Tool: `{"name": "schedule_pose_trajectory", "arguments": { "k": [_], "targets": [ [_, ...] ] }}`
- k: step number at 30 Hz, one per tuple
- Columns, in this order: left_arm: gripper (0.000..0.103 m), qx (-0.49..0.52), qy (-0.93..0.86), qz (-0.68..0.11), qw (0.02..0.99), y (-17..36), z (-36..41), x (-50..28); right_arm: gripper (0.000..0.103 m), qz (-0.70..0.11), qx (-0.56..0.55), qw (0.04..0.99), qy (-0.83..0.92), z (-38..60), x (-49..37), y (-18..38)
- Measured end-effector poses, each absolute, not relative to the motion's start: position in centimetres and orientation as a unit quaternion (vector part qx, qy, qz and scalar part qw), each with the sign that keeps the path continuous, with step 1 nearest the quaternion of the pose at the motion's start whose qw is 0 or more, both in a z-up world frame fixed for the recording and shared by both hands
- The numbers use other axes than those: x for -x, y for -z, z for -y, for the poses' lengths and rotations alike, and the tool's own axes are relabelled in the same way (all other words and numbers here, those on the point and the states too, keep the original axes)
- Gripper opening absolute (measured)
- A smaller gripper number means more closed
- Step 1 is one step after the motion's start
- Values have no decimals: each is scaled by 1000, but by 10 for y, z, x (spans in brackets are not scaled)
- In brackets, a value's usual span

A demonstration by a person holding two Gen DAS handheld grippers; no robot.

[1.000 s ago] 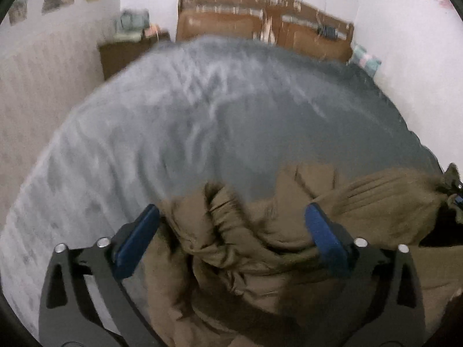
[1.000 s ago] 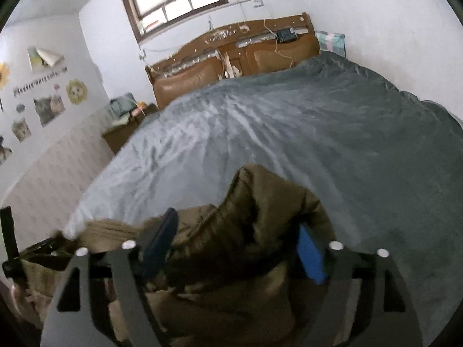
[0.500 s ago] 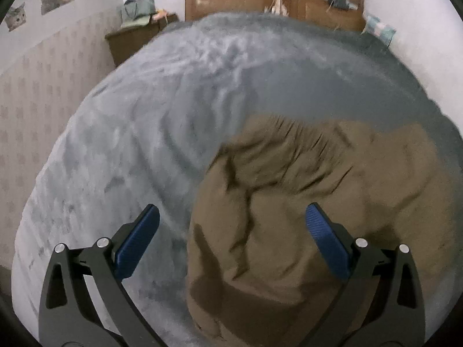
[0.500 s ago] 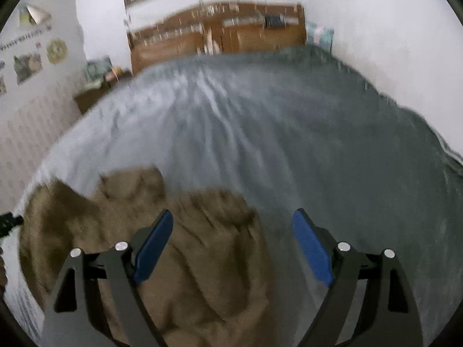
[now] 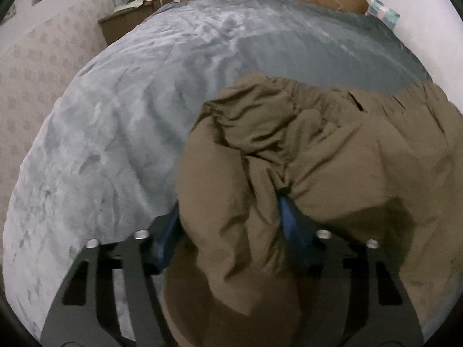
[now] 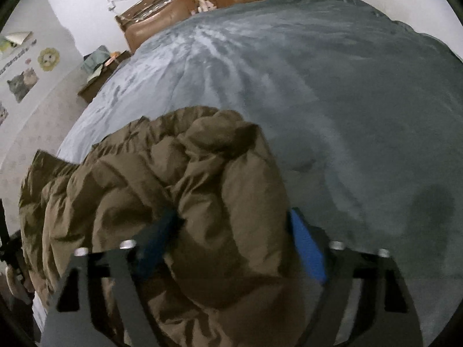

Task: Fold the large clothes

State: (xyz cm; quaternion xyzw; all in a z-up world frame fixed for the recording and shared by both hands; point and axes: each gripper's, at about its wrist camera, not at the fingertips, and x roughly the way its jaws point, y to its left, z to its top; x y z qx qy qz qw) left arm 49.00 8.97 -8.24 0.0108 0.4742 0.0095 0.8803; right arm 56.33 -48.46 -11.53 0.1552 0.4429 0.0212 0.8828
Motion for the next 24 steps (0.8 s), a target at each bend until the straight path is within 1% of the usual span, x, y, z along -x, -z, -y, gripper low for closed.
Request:
{"name": "schedule_pose_trajectory", "arguments": {
  "k": [1,2,3,4,5,6,8,13,16,17,19,21,23,24],
  "targets": [
    [49,-17,-8,-474,880,82,-86,-489,51,-446,-152,881,-26,481,-564,116],
    [40,-22,-6,-473,881,81,-82,-489,44,-447,-147,882,-27,476,-563,115],
    [31,-24,-6,-472,881,78,-80,-489,34,-442,-133,887,-24,471,-562,111],
    [27,-26,-5,-469,883,74,-79,-488,25,-434,-109,894,-19,463,-561,105],
    [21,-26,-3,-463,886,67,-79,-487,21,-428,-94,899,-15,459,-559,100],
    [17,-24,-2,-458,889,62,-80,-487,19,-420,-78,904,-9,455,-557,92],
    [14,-19,-3,-435,900,44,-84,-483,16,-392,-50,918,9,449,-554,73],
    [14,-16,-14,-360,933,-2,-93,-472,16,-286,-55,956,34,448,-550,7],
    [14,-14,-32,-325,945,-16,-103,-471,16,-245,-26,968,46,435,-552,-16],
    [15,-13,-37,-323,945,-16,-106,-474,16,-244,-8,968,54,428,-558,-18],
    [15,3,-43,-352,935,1,-117,-488,16,-268,3,962,59,425,-572,-12],
    [17,14,-44,-390,919,26,-123,-506,16,-326,4,943,65,426,-598,14],
    [17,-9,-52,-427,903,56,-115,-522,17,-380,10,922,73,426,-616,40],
    [18,-21,-56,-433,900,63,-112,-524,17,-403,15,912,76,426,-622,52]
  ]
}}
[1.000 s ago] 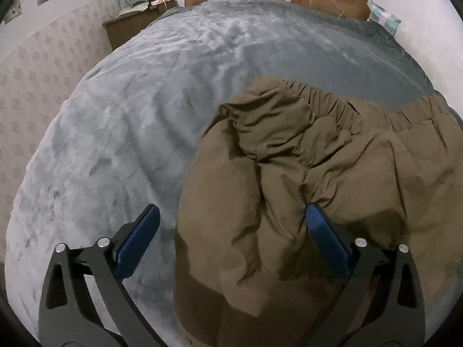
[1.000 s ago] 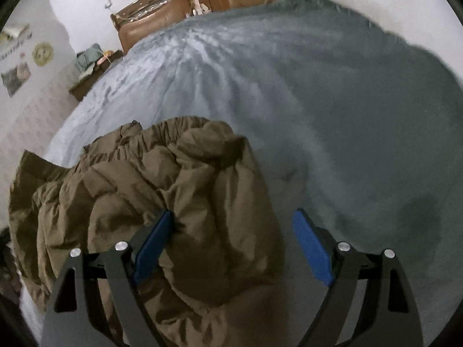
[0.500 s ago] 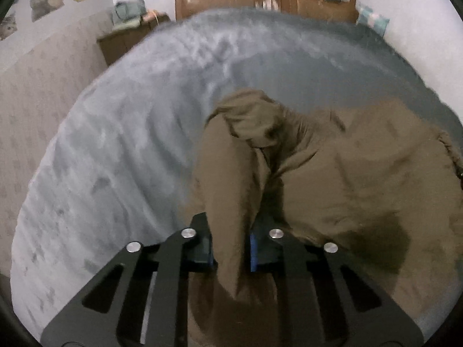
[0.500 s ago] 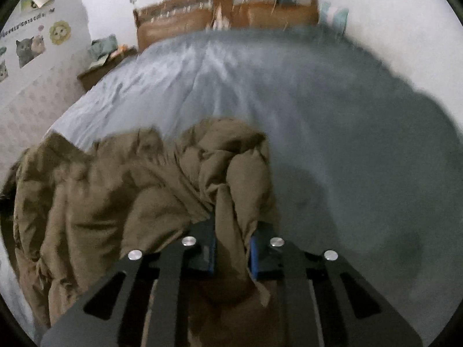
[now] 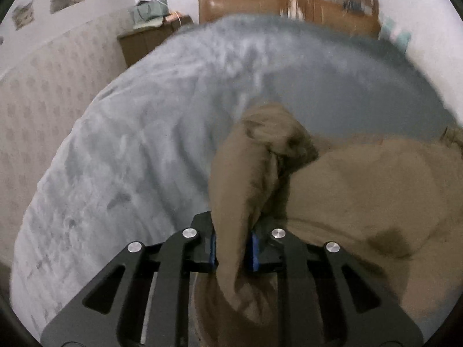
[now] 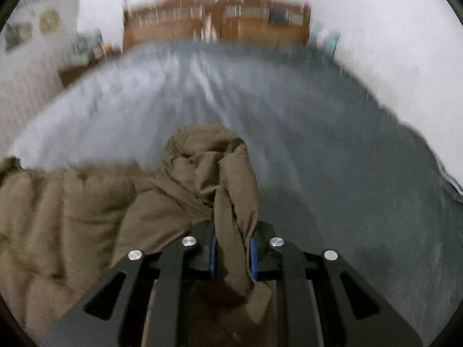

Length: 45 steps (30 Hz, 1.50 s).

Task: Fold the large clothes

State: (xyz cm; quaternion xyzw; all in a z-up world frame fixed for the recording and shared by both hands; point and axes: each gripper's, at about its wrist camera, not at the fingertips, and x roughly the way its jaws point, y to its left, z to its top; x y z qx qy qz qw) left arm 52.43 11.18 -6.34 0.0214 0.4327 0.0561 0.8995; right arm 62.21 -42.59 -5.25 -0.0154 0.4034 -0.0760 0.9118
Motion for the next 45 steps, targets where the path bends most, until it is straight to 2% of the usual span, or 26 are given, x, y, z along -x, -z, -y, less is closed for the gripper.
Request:
{"name": "schedule_pose_trajectory", "arguments": {
  "k": [2,4,6,7,8,9,11,14,15,17,21,24,26,35,45],
  "targets": [
    [21,-40,-62,-440,895,75,-103,-525,20,-434,36,896,84,423,-628,73],
    [26,-40,-70,-443,893,77,-102,-526,28,-449,37,889,82,424,-625,79],
    [39,-34,-80,-447,890,72,-103,-527,34,-448,24,890,75,425,-620,75],
    [43,-29,-86,-446,890,69,-108,-526,43,-451,13,890,70,428,-617,69],
    [52,-24,-91,-446,890,66,-111,-523,50,-451,-1,890,61,432,-615,64],
    [64,-16,-99,-443,891,61,-116,-518,52,-448,-11,892,54,434,-610,59],
    [77,-1,-106,-435,894,53,-120,-507,62,-433,-29,900,45,441,-595,47],
    [95,24,-102,-417,903,30,-113,-493,69,-398,-47,915,38,443,-566,24],
    [97,28,-95,-416,904,26,-110,-490,70,-391,-51,918,35,441,-560,21],
    [97,30,-79,-416,905,19,-90,-487,73,-373,-60,925,26,431,-546,15],
    [97,37,-13,-422,906,26,-48,-473,73,-362,-53,930,23,404,-525,25],
    [90,7,-4,-428,904,41,-24,-472,73,-365,-40,930,29,388,-519,42],
    [89,-10,-9,-438,899,57,-12,-475,73,-377,-45,925,23,382,-521,55],
    [87,9,-23,-481,876,111,-10,-504,73,-420,-27,907,26,367,-542,105],
    [89,-17,-33,-502,864,137,17,-554,77,-467,-18,883,31,363,-579,132]
  ]
}}
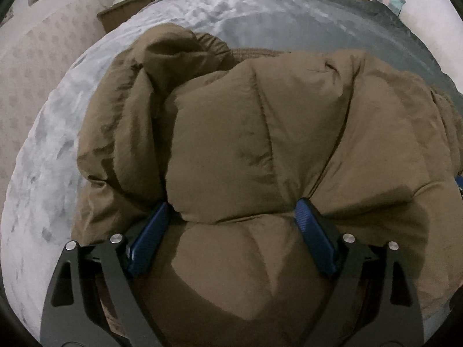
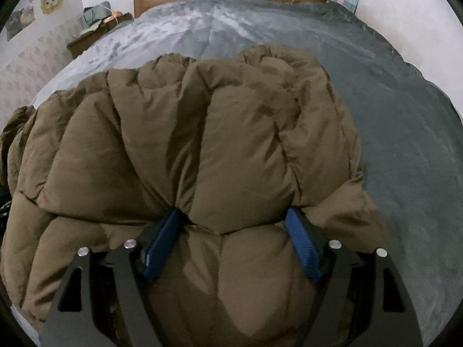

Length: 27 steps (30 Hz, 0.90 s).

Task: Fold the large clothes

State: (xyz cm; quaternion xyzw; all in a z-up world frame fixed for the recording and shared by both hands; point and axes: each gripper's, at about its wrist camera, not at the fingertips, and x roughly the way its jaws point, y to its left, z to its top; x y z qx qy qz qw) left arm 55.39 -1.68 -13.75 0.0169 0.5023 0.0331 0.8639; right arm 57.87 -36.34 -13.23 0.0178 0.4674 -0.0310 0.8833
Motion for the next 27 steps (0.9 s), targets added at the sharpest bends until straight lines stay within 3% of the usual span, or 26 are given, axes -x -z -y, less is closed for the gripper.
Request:
{"name": "schedule_pose_trajectory", "arguments": {
  "k": [14,24,27],
  "targets": [
    [92,-25,-30,-526,850,137,19,-574,79,-481,-10,876,27,365,-585,136],
    [91,-33,-36,-449,892,70,-3,-534,79,-414,-38,910,3,391,-528,76],
    [93,-24,-43,-455,889,71,-17,-529,79,-393,-28,919,13,398,-509,63]
  ]
}}
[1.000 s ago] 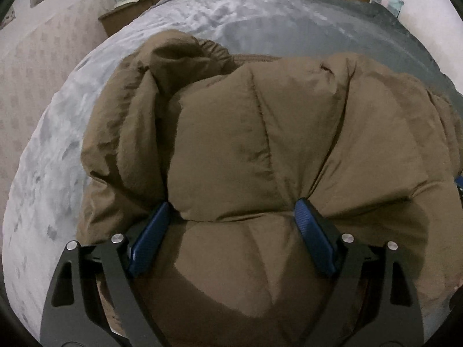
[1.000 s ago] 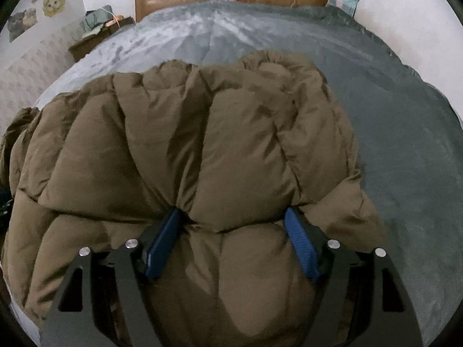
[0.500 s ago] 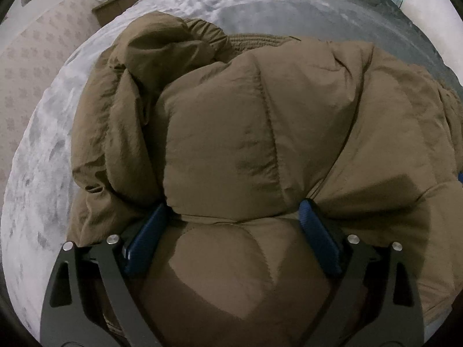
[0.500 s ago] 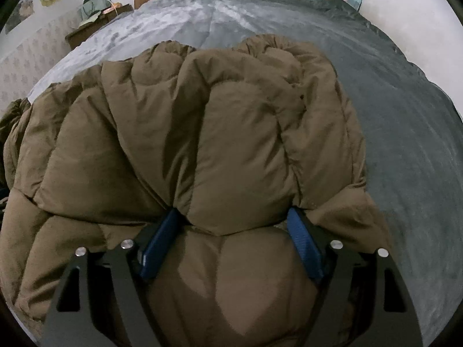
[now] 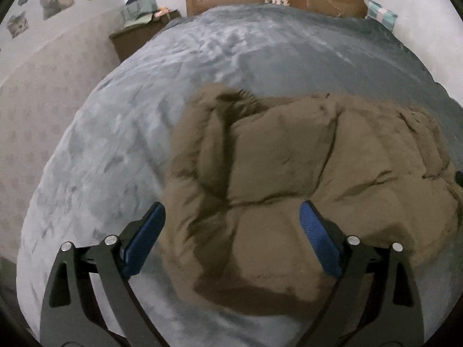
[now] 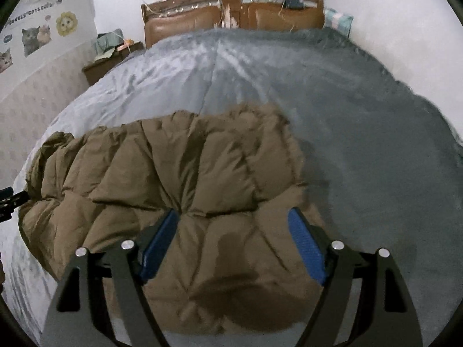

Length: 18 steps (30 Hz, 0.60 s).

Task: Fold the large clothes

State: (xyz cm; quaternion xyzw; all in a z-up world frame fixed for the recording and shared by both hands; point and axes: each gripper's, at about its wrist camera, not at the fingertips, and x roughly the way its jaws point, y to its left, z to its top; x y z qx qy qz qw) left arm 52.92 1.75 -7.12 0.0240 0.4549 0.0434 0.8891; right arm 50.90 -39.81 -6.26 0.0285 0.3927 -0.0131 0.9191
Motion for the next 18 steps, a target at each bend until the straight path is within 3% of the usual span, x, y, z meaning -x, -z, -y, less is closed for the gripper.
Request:
{"name": "schedule_pose_trajectory", "arguments": {
  "k": [9,18],
  "targets": [
    [92,33,-49,-512,857,131,-50,-534,79,-435,-17,899,42,406,-499,101],
    [94,51,-45,-515,854,160,-56,-518,79,-461,-44,885,39,411,-512,141]
  ]
}}
